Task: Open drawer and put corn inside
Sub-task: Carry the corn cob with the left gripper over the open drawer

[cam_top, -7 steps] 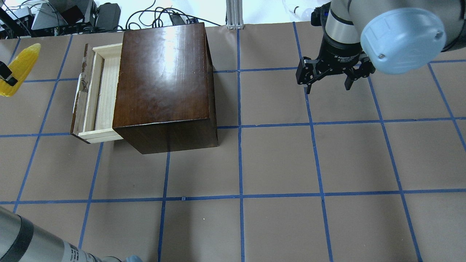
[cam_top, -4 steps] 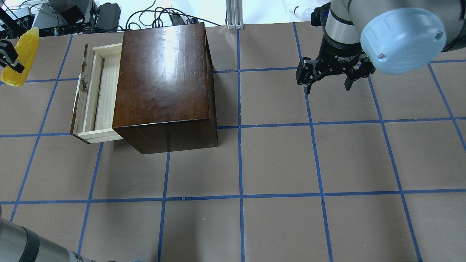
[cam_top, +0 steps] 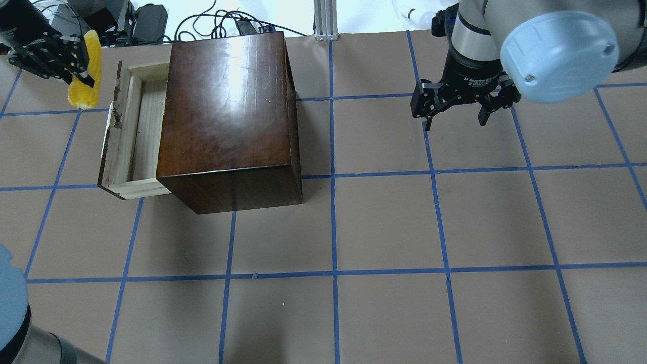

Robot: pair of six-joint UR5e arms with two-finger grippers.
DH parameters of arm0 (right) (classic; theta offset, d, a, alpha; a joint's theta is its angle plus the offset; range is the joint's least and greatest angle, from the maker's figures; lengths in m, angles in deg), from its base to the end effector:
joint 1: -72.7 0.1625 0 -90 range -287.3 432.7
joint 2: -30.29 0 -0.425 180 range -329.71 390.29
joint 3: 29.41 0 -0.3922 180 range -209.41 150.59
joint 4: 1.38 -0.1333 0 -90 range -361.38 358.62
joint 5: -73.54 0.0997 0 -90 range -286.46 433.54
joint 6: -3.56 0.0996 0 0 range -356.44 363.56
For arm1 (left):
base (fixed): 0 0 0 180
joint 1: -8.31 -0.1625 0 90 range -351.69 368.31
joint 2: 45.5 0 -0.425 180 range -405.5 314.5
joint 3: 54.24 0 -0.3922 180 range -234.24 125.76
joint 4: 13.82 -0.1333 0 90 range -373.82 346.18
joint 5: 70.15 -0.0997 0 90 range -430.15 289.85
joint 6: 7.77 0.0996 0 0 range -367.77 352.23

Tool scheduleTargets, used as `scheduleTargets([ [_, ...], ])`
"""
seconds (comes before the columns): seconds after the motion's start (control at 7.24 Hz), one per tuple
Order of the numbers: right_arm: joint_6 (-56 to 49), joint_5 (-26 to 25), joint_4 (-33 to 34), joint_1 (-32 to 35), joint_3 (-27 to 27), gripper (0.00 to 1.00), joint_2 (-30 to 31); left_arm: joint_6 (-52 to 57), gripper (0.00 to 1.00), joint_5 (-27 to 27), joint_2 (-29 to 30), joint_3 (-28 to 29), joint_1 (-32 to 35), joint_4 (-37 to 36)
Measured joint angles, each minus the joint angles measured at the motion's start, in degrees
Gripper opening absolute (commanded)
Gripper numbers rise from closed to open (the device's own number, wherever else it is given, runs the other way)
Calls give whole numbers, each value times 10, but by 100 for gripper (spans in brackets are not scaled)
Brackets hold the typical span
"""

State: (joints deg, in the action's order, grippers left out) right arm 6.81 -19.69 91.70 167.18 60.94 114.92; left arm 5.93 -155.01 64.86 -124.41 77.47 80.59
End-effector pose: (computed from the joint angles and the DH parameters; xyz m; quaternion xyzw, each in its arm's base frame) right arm 0.1683 -0.5135 0.4426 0.0114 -0.9993 -0.0211 0.0297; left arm 0.0915 -0.6402 0.4499 0.0641 -0.9960 -0.0278 0.0556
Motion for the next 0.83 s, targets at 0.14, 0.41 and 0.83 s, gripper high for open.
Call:
scheduleTargets([
  [0.14,0,0,0,0,0,100,0,-24,0,11,5,-7,12,-1],
  [0.41,0,0,0,0,0,100,0,-15,0,19,14,-26,18,-5],
  [0.83,0,-1,0,0,0,100,0,40,0,31,29,-69,18,-32],
])
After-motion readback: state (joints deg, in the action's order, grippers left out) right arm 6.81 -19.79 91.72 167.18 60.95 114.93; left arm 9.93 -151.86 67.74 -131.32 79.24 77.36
